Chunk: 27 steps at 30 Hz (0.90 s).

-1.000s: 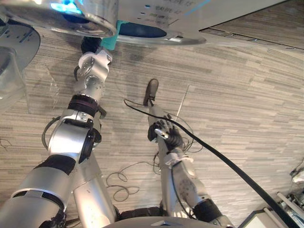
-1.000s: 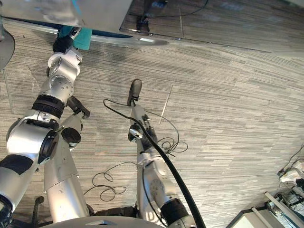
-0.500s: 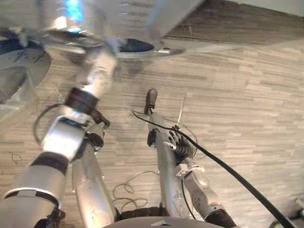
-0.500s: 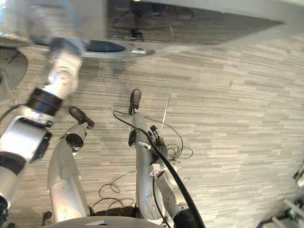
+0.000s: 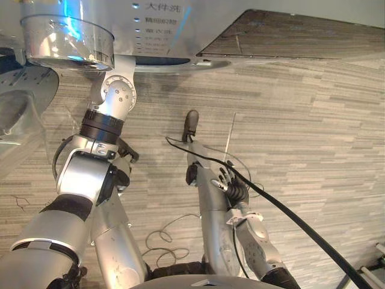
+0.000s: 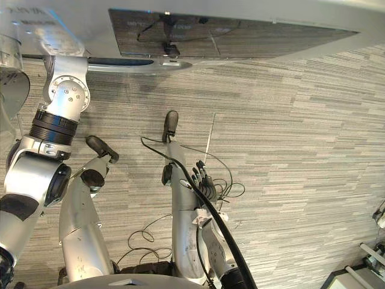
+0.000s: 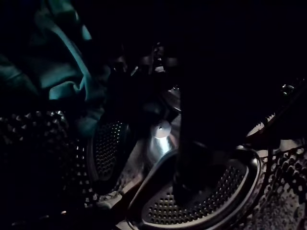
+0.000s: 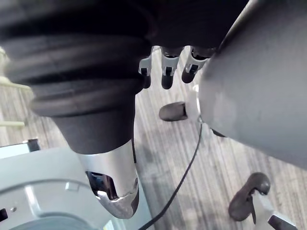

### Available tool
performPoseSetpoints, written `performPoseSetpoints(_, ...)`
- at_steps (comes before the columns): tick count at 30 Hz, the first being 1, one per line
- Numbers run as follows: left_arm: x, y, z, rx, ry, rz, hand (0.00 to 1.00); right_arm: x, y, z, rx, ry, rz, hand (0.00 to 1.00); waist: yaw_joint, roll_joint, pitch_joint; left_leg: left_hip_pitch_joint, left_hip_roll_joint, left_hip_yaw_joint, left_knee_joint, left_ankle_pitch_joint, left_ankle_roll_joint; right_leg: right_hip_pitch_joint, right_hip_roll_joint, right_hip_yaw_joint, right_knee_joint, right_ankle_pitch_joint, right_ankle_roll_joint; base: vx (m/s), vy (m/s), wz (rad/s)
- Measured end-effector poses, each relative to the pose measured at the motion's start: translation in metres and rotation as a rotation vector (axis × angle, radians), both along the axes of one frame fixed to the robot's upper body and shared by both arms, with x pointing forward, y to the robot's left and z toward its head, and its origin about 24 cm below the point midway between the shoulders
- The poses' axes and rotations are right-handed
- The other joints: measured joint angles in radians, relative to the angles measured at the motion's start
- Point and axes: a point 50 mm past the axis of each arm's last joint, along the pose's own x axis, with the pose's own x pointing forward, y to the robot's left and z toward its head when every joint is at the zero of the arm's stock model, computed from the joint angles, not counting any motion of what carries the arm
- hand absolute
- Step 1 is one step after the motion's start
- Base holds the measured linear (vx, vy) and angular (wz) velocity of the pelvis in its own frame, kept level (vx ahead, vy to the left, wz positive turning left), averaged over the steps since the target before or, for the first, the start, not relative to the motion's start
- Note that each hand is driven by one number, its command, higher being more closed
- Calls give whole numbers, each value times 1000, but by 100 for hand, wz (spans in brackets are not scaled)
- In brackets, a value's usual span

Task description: Pick up the laundry basket with both hands and put the clothes into the washing machine.

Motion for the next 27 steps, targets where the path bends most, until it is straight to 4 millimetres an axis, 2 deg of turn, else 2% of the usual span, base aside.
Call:
performPoseSetpoints(3, 5, 3, -6, 90, 23, 69, 0, 0, -1, -2, 12, 11, -29, 0, 2, 1, 0, 1, 1, -4, 5, 0, 1, -2, -5, -3, 19, -6, -1, -8, -33, 2)
performPoseSetpoints(4, 8, 3, -15, 146, 51, 96, 0, 0, -1, -4, 23, 18, -51, 0, 1, 2, 1, 5, 2, -10, 14, 0, 1, -4, -8, -6, 44, -18, 1, 2, -29, 10)
performPoseSetpoints(6, 13, -2, -46, 244, 126, 135, 0, 1, -1, -4, 27, 19, -61, 0, 3, 6, -1, 14, -4, -24, 16, 1, 2, -2, -16, -17, 87, -42, 0, 5, -28, 17)
performPoseSetpoints(7, 17, -5, -72, 274, 198, 144, 0, 2, -2, -5, 25, 22, -63, 0, 5, 6, -1, 31, -9, -25, 14, 2, 2, 3, -20, -18, 117, -61, -1, 4, -28, 15)
performPoseSetpoints(8, 18, -5, -90, 307, 247, 154, 0, 3, -2, -5, 24, 25, -67, 0, 7, 7, -1, 43, -11, -24, 13, 1, 2, 8, -23, -17, 129, -70, 0, 9, -34, 12)
performPoseSetpoints(10, 11, 4, -185, 389, 516, 158, 0, 5, -1, -7, 36, 37, -87, 0, 11, 16, -3, 97, -20, -25, -6, 1, -3, 46, -30, -17, 154, -95, -2, 18, -27, 7)
performPoseSetpoints(11, 7, 6, -208, 398, 589, 152, 0, 6, -1, -8, 42, 42, -95, 0, 11, 16, -3, 116, -25, -24, -14, 1, -6, 59, -32, -15, 159, -103, -1, 32, -28, 6)
performPoseSetpoints(13, -35, 10, -306, 429, 893, 116, 0, 6, -1, -13, 66, 72, -132, 0, 24, 34, -10, 205, -30, -23, -36, 3, -22, 134, -31, -16, 170, -131, -9, 52, -29, 3)
performPoseSetpoints(14, -48, 10, -327, 427, 960, 105, 0, 5, -2, -16, 72, 83, -144, 0, 31, 44, -16, 226, -31, -24, -42, 0, -30, 153, -31, -17, 174, -141, -12, 65, -24, 7)
performPoseSetpoints(16, -102, 12, -392, 401, 1190, 65, 0, 0, -17, -28, 67, 146, -224, 0, 62, 87, -42, 327, -44, -31, -77, 1, -44, 244, -37, -26, 189, -177, -6, 69, -26, 16)
performPoseSetpoints(17, -114, 11, -403, 397, 1235, 55, 0, -2, -20, -33, 63, 172, -242, 0, 69, 97, -53, 356, -49, -33, -88, 2, -45, 271, -38, -29, 190, -186, -7, 71, -33, 22)
performPoseSetpoints(18, -140, 16, -426, 383, 1337, 55, 0, -8, -29, -44, 52, 230, -280, 0, 78, 114, -85, 408, -63, -42, -114, 8, -53, 320, -44, -38, 190, -203, -4, 74, -39, 34)
performPoseSetpoints(19, -155, 18, -436, 388, 1371, 47, 0, -18, -36, -57, 41, 299, -320, 0, 84, 130, -125, 455, -81, -55, -148, 19, -62, 369, -55, -55, 187, -218, -2, 70, -36, 38)
performPoseSetpoints(21, -170, 21, -446, 379, 1420, 49, 0, -29, -42, -71, 26, 378, -344, 0, 93, 133, -170, 520, -96, -61, -185, 29, -73, 428, -65, -71, 186, -234, 1, 70, -42, 27)
performPoseSetpoints(22, -182, 23, -454, 380, 1457, 37, 0, -42, -48, -83, 18, 446, -370, 0, 98, 137, -200, 573, -103, -79, -202, 29, -75, 487, -70, -81, 187, -251, 2, 75, -49, 16)
performPoseSetpoints(25, -200, 24, -463, 382, 1503, 16, 0, -57, -54, -97, 16, 531, -407, 0, 108, 136, -255, 624, -104, -104, -192, 21, -88, 546, -84, -89, 196, -272, 9, 60, -19, 13)
performPoseSetpoints(26, -203, 21, -464, 380, 1502, 2, 0, -63, -58, -101, 17, 561, -428, 0, 112, 137, -267, 617, -106, -169, -81, -7, -78, 572, -94, -97, 194, -271, 9, 44, 36, 8)
performPoseSetpoints(27, -203, 20, -464, 381, 1499, -2, 0, -66, -59, -103, 13, 576, -433, 0, 114, 137, -270, 621, -105, -210, -15, -36, -85, 587, -96, -97, 194, -265, 6, 25, 96, -1)
